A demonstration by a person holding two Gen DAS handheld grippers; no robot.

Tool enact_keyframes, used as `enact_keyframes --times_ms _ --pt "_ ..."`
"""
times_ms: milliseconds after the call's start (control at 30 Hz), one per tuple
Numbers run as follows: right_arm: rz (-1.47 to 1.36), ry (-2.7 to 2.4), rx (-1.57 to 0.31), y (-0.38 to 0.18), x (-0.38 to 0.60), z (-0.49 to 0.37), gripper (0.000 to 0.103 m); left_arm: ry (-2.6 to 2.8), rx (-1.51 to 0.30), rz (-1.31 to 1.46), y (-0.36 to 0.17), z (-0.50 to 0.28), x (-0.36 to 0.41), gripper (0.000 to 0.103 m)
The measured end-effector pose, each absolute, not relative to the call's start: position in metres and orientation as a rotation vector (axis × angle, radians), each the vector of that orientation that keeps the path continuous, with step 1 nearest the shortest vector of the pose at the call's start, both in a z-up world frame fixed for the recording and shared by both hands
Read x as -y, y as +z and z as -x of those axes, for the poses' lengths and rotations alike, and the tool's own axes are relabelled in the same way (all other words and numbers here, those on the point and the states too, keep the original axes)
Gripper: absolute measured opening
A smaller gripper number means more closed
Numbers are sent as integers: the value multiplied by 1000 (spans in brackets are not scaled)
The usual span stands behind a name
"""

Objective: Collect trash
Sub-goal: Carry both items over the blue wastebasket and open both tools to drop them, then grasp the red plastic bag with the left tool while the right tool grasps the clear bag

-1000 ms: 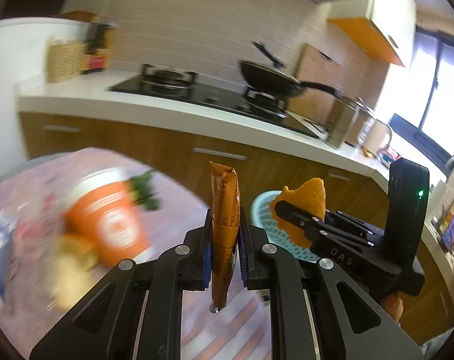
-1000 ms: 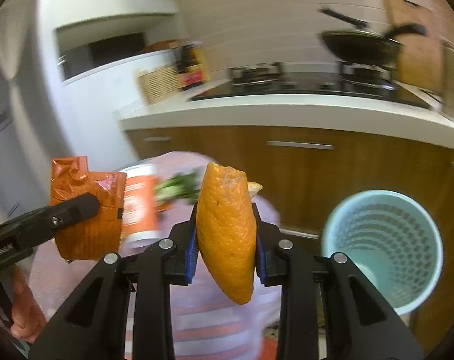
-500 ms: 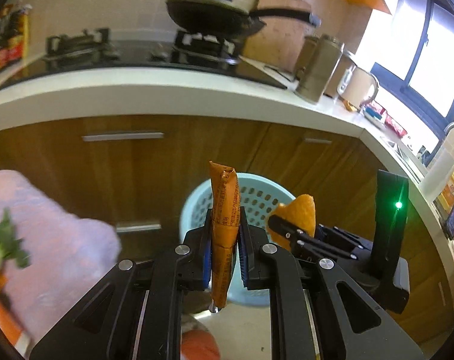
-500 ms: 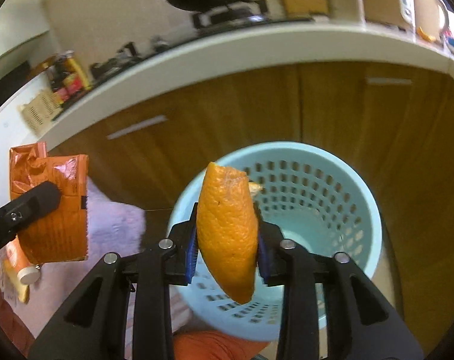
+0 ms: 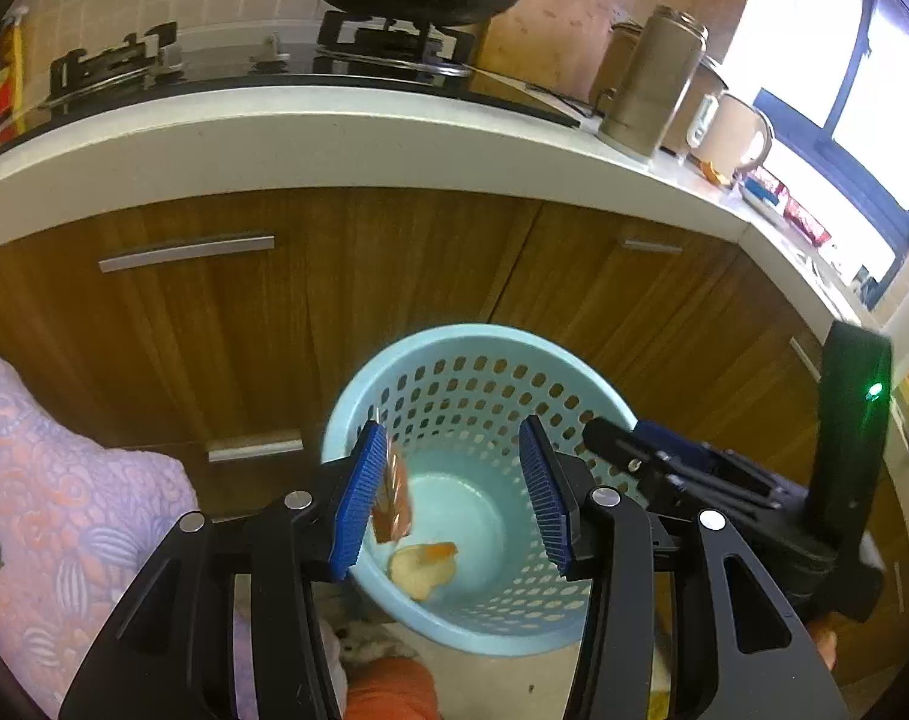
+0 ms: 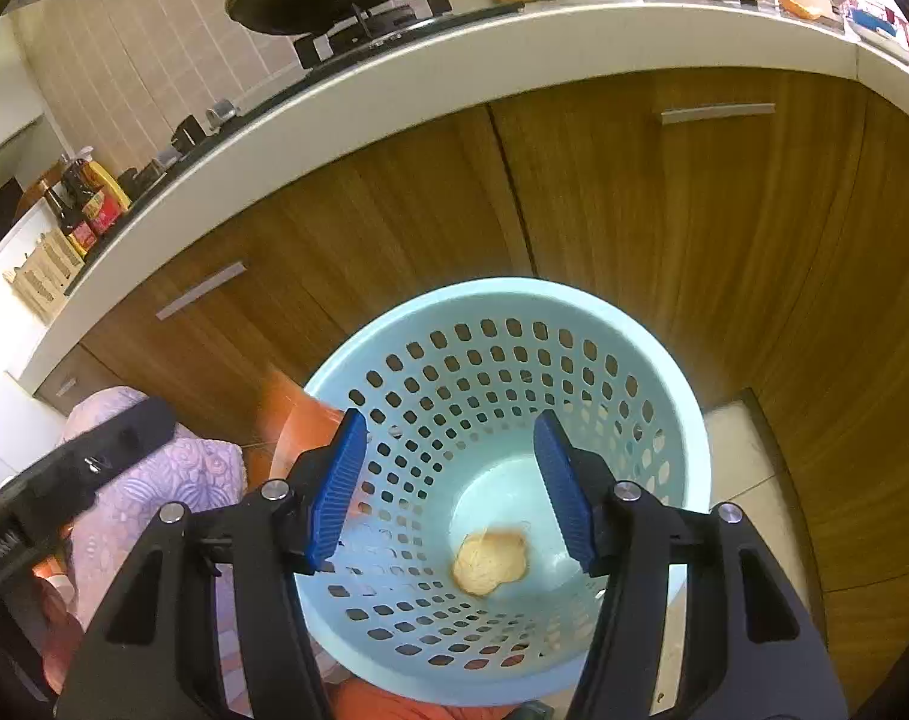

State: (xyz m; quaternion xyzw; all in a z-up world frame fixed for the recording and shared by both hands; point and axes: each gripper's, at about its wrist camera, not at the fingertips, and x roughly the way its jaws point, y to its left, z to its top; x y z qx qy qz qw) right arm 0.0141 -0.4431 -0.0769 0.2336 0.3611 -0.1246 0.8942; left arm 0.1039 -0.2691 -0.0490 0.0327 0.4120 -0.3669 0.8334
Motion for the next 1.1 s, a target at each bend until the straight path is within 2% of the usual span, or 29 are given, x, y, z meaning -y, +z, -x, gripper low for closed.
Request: enact_keyframes --times_ms 300,500,900,1100 --pt "-467 -233 -694 -45 427 5 55 -777 -835 -34 -32 -84 238 46" --pt "-376 -97 -616 -6 365 11 55 -709 -711 9 6 -48 177 60" --pt "-160 258 -527 31 185 25 55 -314 -486 133 65 35 -44 65" --pt "-71 398 -531 34 101 25 55 29 -427 140 69 72 -165 74"
